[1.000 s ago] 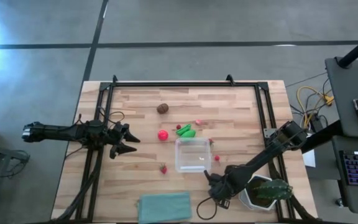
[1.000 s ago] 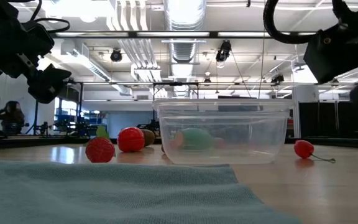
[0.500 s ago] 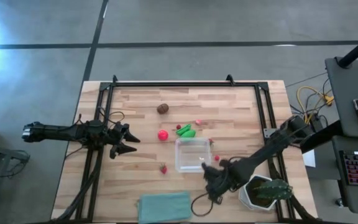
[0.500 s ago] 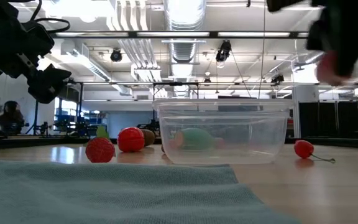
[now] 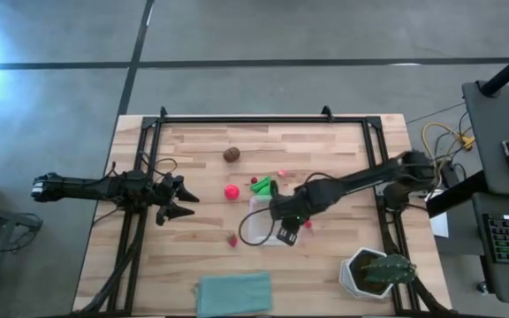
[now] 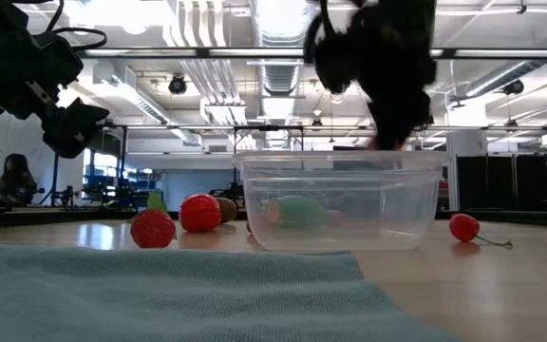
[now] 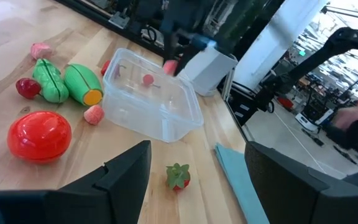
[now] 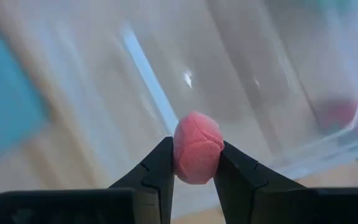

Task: Pick and placing Produce into tupperware
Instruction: Put the bottom peach into the transparent container, then put the bottom cherry into the transparent container

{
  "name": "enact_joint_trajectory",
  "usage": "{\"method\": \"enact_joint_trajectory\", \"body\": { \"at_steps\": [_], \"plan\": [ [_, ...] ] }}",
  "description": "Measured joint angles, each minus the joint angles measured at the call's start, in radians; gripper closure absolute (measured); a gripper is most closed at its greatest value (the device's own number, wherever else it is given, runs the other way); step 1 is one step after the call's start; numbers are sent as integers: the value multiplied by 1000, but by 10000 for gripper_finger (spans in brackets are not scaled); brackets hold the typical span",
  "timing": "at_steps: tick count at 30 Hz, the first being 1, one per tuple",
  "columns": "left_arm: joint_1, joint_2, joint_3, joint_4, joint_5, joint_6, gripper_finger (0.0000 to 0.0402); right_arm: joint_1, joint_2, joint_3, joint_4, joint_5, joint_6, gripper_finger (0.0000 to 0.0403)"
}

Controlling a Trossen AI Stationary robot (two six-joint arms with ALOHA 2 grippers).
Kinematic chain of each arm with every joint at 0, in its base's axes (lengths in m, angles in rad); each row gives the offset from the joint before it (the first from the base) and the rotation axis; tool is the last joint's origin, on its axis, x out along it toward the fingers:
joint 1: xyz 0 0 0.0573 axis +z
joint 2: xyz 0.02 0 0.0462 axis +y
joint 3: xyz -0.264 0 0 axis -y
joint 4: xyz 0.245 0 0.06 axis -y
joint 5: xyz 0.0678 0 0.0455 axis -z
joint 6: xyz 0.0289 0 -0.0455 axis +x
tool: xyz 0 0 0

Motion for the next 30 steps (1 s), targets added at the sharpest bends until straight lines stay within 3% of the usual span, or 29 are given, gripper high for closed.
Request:
{"method": "enact_joint_trajectory", "body": {
  "at_steps": [4, 9, 15, 21, 25, 30],
  "plan": [
    [0, 0, 0, 0, 0, 0, 155, 6, 60, -1, -92, -3, -72, 313],
    [0, 0, 0, 0, 0, 0, 155, 5, 62, -1, -43, 0, -62, 277],
    [0, 0, 0, 0, 0, 0, 155, 9, 26, 55, -73, 103, -70, 212],
    [0, 2, 0, 0, 0, 0, 155, 47, -30, 96, -285, 321, -43, 186],
    [0, 2, 0, 0, 0, 0, 155, 58, -83, 35, -424, 284, -2, 184],
    [0, 2, 0, 0, 0, 0, 155, 60, -103, -100, -379, 212, 34, 184]
  ]
}}
